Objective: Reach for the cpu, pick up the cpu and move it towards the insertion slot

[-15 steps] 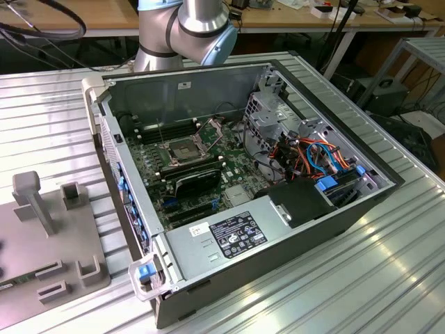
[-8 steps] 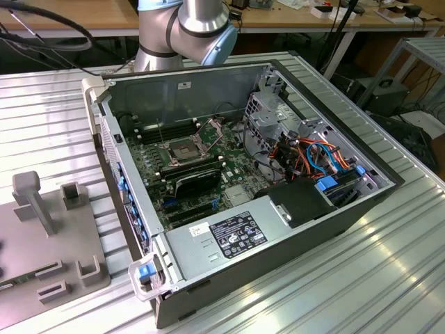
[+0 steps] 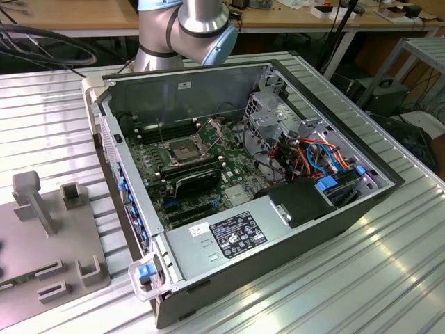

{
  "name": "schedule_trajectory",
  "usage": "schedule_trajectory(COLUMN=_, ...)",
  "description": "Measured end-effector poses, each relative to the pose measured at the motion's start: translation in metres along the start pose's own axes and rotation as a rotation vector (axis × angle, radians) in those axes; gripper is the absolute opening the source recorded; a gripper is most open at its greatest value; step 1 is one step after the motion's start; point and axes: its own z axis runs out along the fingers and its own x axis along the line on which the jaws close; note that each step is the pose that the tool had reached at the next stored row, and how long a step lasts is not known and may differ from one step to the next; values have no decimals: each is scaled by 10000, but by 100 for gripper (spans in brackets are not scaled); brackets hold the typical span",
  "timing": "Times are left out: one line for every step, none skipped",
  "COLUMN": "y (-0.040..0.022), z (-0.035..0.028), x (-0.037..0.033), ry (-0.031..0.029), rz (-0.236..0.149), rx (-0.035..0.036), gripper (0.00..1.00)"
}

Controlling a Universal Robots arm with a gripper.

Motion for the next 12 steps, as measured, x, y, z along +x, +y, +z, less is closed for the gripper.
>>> schedule_trajectory(y=0, z=0, x=0, ry=1, rz=-1, rx=1, gripper=62)
schedule_trajectory(y=0, z=0, x=0, ry=1, rz=-1, rx=1, gripper=62)
schedule_trajectory(y=0, z=3, x=0, ry=0, rz=-1, rx=0, gripper=62)
schedule_trajectory(y=0, z=7, x=0, ry=1, rz=-1, rx=0, gripper=62)
schedule_trajectory(y=0, z=7, x=0, ry=1, rz=-1, rx=1, gripper=62)
schedule_trajectory(y=0, z=7, x=0, ry=1, rz=-1, rx=1, gripper=62)
schedule_trajectory(y=0, z=7, x=0, ry=0, rz=-1, rx=0, gripper=62)
schedule_trajectory(y=0, z=7, x=0, ry=1, rz=-1, rx=1, gripper=62)
schedule_trajectory(y=0, z=7, x=0, ry=0, rz=-1, rx=0, gripper=62)
schedule_trajectory(y=0, z=8, x=0, ry=0, rz=-1, rx=0, gripper=62)
schedule_trajectory(y=0, z=7, x=1, ry=1, rz=-1, rx=1, gripper=62)
schedule_trajectory(y=0, z=8, x=0, ry=0, rz=-1, rx=0, gripper=62)
